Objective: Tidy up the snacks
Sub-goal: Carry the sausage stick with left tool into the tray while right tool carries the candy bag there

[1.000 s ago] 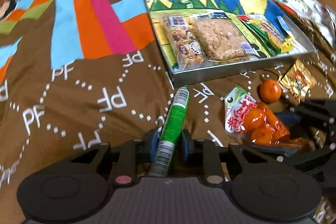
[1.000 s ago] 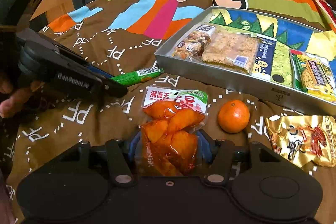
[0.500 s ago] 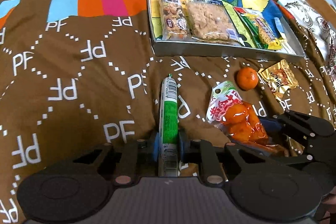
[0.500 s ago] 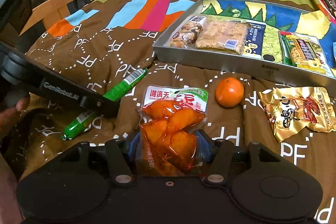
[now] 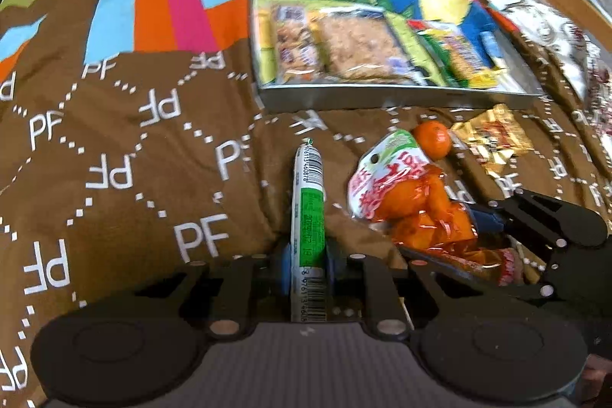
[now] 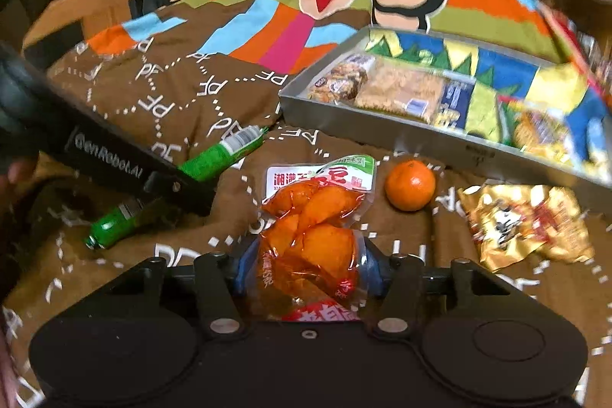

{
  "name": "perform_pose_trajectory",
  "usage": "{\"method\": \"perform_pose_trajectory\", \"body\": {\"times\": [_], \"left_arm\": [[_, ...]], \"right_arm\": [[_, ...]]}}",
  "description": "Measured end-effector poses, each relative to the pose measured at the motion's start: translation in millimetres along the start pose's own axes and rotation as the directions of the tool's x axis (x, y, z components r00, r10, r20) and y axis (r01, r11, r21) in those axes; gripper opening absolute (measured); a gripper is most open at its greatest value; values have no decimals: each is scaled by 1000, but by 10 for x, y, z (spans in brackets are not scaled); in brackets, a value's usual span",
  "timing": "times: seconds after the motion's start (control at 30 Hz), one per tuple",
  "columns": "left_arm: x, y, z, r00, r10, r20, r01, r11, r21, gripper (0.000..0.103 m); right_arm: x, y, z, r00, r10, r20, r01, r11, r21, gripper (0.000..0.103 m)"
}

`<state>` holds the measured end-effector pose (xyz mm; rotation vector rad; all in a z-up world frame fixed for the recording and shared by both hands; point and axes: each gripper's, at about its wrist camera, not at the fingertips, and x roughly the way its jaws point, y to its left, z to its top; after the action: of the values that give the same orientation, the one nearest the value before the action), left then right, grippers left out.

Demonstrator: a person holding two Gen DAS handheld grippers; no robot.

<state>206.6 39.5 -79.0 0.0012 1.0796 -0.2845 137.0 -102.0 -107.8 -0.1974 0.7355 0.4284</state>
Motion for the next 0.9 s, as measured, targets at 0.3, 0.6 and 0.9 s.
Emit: {"method": "perform_pose_trajectory", "body": {"times": [0.3, 0.6, 0.9], "left_arm": [[-209, -53, -51, 994, -35, 108, 39, 998, -39, 19], [-385, -134, 13, 954, -5, 300, 26, 998, -65, 19], [-262, -256, 450, 896, 3, 444, 36, 996, -80, 19]], "right_arm": [[-192, 365, -153, 973, -199, 117, 226, 925, -305, 50], [-311, 305, -76, 918, -278, 282, 362, 879, -311, 50], [-214, -53, 174, 856, -368, 365, 464, 856, -227, 51]]}}
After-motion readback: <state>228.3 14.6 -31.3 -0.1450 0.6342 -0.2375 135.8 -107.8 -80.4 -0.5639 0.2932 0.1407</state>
